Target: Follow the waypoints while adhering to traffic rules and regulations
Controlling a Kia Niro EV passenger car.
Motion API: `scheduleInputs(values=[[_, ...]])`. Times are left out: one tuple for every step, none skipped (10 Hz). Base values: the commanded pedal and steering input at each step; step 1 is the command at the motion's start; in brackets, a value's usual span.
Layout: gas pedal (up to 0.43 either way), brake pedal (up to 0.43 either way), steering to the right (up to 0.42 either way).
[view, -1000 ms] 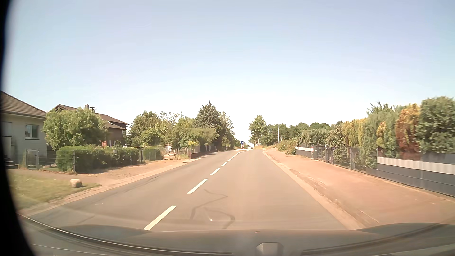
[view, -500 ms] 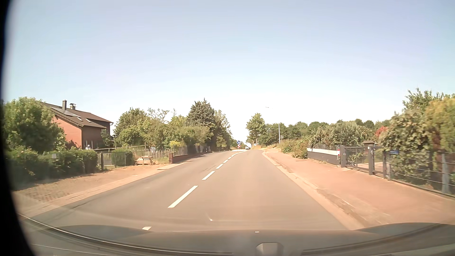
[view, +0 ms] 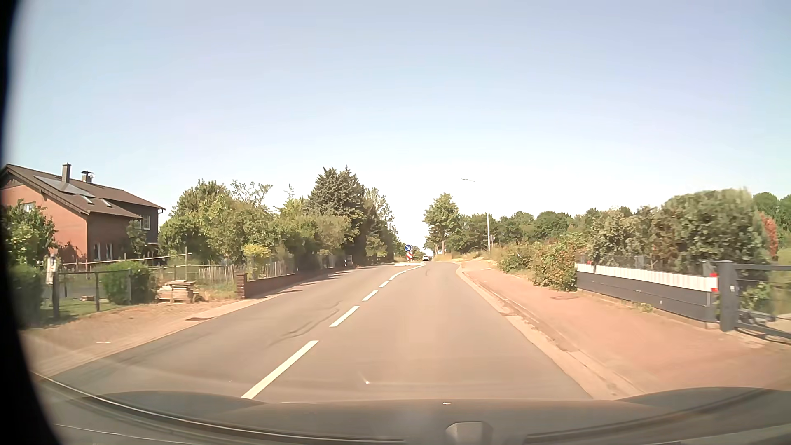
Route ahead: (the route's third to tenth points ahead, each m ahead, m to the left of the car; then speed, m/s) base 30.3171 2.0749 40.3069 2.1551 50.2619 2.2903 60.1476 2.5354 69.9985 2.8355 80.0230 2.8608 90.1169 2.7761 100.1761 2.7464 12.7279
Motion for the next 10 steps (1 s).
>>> scheduleInputs(values=[[0.228,0.006,0.003],[0.228,0.006,-0.001],[0.228,0.006,-0.002],[0.22,0.006,-0.001],[0.22,0.006,-0.001],[0.22,0.006,-0.001],[0.22,0.006,0.001],[0.209,0.006,0.002],[0.209,0.006,0.002],[0.197,0.006,0.003]])
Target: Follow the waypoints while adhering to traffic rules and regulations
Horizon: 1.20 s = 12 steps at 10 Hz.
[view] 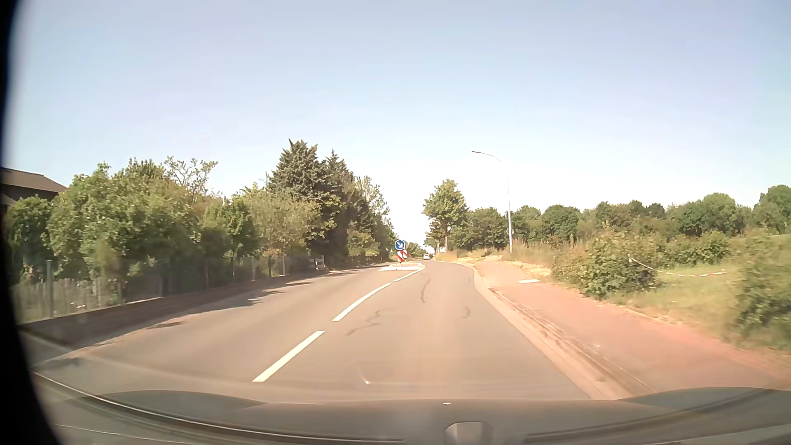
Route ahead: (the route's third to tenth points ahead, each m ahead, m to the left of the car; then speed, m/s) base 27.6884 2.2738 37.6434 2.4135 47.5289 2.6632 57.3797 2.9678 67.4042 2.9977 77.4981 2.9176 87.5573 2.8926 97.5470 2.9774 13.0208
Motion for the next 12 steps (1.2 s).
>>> scheduleInputs(values=[[0.189,0.006,0.004],[0.177,0.006,0.006],[0.177,0.006,0.009],[0.169,0.006,0.013],[0.157,0.006,0.02],[0.157,0.006,0.023],[0.157,0.006,0.023],[0.157,0.006,0.023],[0.157,0.006,0.023],[0.15,0.006,0.021],[0.138,0.006,0.02],[0.138,0.006,0.016]])
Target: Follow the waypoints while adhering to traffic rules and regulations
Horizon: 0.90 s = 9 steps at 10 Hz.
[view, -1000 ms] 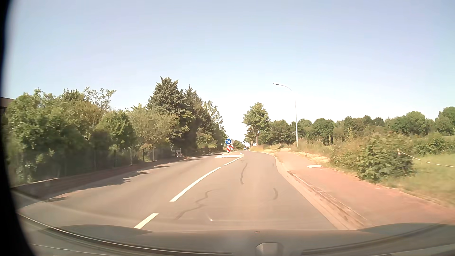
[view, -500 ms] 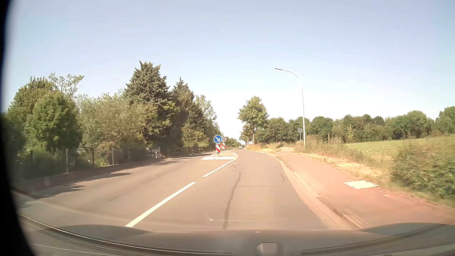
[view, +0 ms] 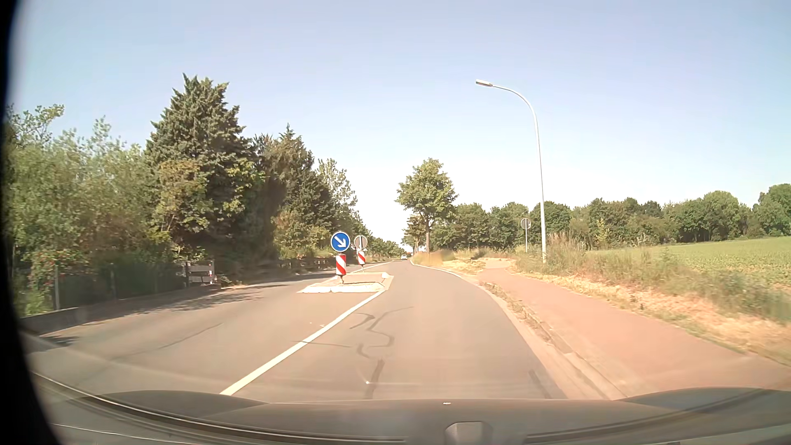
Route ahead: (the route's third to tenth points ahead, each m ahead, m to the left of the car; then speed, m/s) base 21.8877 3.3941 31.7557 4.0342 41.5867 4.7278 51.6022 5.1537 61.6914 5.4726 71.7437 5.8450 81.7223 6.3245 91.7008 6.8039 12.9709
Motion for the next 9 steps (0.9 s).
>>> scheduleInputs(values=[[0.138,0.006,0.012],[0.138,0.006,0.006],[0.138,0.006,0.003],[0.138,0.006,0.0],[0.138,0.006,-0.003],[0.138,0.006,-0.008],[0.138,0.006,-0.014],[0.138,0.006,-0.016],[0.138,0.006,-0.018]])
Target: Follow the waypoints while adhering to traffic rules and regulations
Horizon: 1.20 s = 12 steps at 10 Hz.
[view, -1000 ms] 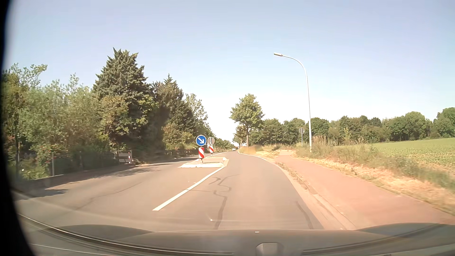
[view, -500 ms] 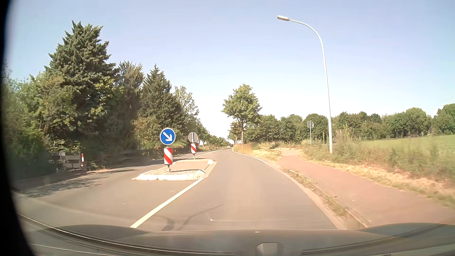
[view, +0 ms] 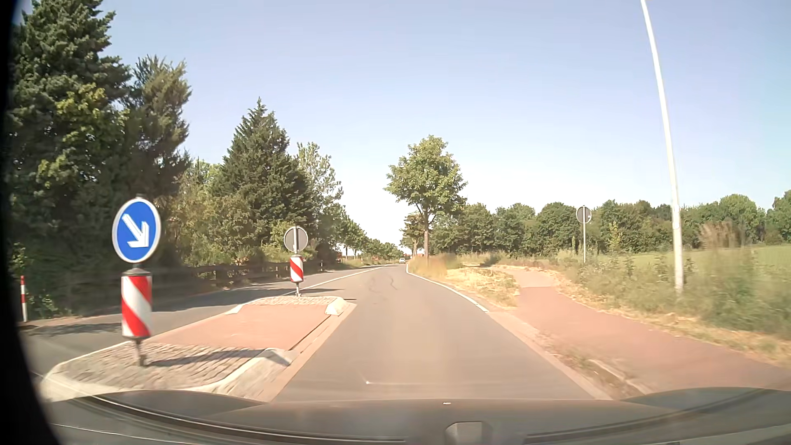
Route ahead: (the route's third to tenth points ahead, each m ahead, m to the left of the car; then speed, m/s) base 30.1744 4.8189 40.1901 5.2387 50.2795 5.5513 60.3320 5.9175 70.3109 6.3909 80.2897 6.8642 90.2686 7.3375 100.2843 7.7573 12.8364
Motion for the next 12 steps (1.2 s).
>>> scheduleInputs(values=[[0.138,0.006,-0.02],[0.138,0.006,-0.025],[0.138,0.006,-0.028],[0.138,0.006,-0.03],[0.138,0.006,-0.031],[0.138,0.006,-0.031],[0.138,0.006,-0.031],[0.138,0.006,-0.031],[0.138,0.006,-0.031],[0.138,0.006,-0.031],[0.138,0.0,-0.03],[0.138,0.006,-0.028]])
